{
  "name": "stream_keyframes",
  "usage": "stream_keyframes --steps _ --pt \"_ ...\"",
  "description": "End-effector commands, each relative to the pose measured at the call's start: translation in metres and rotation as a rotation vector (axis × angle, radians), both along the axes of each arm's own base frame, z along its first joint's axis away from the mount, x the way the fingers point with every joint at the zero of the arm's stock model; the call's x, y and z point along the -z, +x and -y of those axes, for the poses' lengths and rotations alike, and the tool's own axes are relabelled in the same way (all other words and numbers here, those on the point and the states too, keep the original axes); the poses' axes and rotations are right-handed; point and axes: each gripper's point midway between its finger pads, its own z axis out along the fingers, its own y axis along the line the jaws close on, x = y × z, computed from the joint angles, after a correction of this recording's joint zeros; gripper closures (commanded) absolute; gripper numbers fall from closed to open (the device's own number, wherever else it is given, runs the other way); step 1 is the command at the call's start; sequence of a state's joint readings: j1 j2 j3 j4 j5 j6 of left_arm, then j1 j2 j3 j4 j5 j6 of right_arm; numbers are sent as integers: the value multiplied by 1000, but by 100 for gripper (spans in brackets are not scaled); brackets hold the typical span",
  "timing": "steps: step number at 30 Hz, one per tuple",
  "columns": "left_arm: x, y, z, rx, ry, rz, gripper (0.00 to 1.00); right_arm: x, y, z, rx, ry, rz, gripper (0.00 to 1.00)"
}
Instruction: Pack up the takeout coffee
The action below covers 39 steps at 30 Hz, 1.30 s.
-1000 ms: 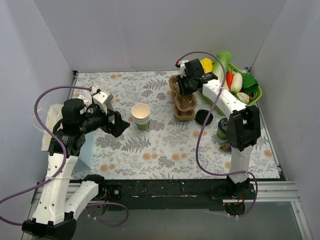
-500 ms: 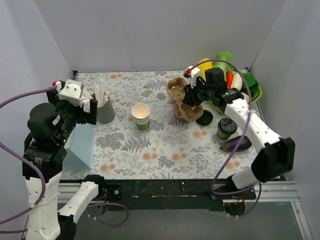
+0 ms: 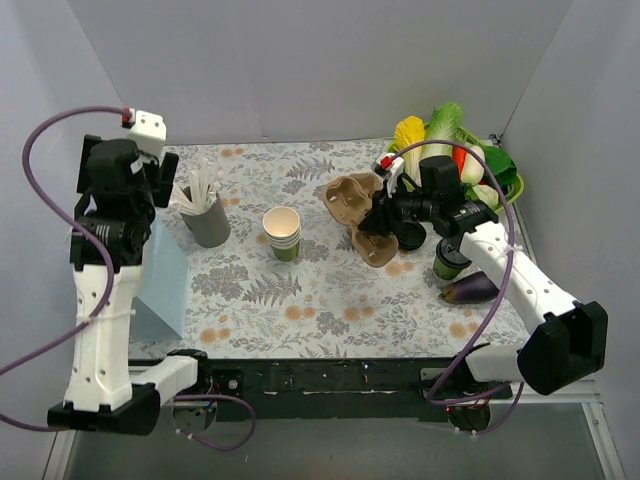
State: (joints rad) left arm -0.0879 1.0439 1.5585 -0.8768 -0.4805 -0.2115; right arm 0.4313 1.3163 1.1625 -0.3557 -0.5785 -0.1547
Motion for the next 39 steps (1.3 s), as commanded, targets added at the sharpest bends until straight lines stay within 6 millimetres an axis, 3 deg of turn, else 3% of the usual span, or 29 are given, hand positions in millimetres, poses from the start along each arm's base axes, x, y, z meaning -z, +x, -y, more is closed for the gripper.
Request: stream_keyframes --steps 1,3,6,7,9,11,14,16,21,23,25,29,30,33,36,39 --pt "-18 21 -10 -76 1 -29 4 -28 -20 -7 -76 100 40 99" --pt "-28 41 -10 -82 -8 -36 4 -25 -25 -6 -76 107 43 99" --pt "-23 58 -27 -129 -15 -118 4 -22 -31 -4 -73 115 33 99" --pt "-5 47 -47 -190 -39 -218 4 -23 -34 -4 -79 123 36 99" --pt "13 49 -51 -182 -118 -298 5 -25 -39 -2 -82 134 41 99" --pt "28 33 -61 -246 -156 -356 5 -21 -41 -1 -81 134 44 99" --pt "31 11 -66 -300 -157 -355 2 -22 -44 1 -79 129 47 99" --pt "32 -7 -82 -371 -144 -361 2 -22 -46 0 -88 132 41 99" --pt "38 -26 -93 -422 -154 -372 2 -17 -47 -3 -98 142 3 99" --pt "44 -39 -106 -481 -148 -397 3 -17 -48 -4 -102 148 -4 99" --pt "48 -44 -110 -485 -176 -401 5 -16 -48 -4 -99 151 -11 99" --pt "84 -59 -109 -491 -212 -504 7 -18 -47 -3 -90 148 -4 99" --pt "103 -68 -112 -507 -235 -557 8 -18 -46 -3 -87 146 -5 99" --pt "133 -77 -109 -499 -286 -629 8 -18 -47 -3 -87 147 -6 99" --pt "147 -77 -99 -473 -351 -640 8 -14 -48 -1 -81 143 -9 99" --pt "152 -82 -93 -475 -383 -645 17 -11 -48 0 -74 136 -7 99"
